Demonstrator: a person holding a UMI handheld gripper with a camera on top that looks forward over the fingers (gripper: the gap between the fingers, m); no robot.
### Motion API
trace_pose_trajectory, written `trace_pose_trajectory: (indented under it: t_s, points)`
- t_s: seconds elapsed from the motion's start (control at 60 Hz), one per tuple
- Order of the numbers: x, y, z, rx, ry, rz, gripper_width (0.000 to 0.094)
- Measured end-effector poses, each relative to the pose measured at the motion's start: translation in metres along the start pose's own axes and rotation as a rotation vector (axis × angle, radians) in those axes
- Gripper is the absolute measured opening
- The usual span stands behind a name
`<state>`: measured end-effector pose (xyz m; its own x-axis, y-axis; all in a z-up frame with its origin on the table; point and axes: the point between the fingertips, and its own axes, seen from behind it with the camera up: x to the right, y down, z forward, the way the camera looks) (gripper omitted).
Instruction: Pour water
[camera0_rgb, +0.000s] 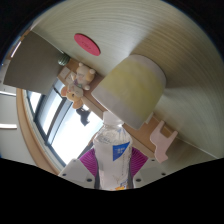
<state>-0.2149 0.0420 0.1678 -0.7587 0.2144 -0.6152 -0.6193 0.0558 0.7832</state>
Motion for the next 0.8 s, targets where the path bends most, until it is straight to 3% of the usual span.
trace_pose_trajectory:
  t_s: [0.183,0.4,0.583,0.717,0.8]
  points:
    - [-0.007,0.025,0.0,-0.072,0.006,-0.173,0.0379]
    - [-0.01,0.101,0.001,-0.359,0.034,-1.092,0.0378]
    - [-0.066,0.114,0.004,-0.343,-0.048,-1.745,0.0378]
    - [-0.106,0.09,0.013,-0.237,-0.051,-2.143,0.0378]
    - [-0.127,0.061,0.022,-0.149,0.026,-2.354,0.0377]
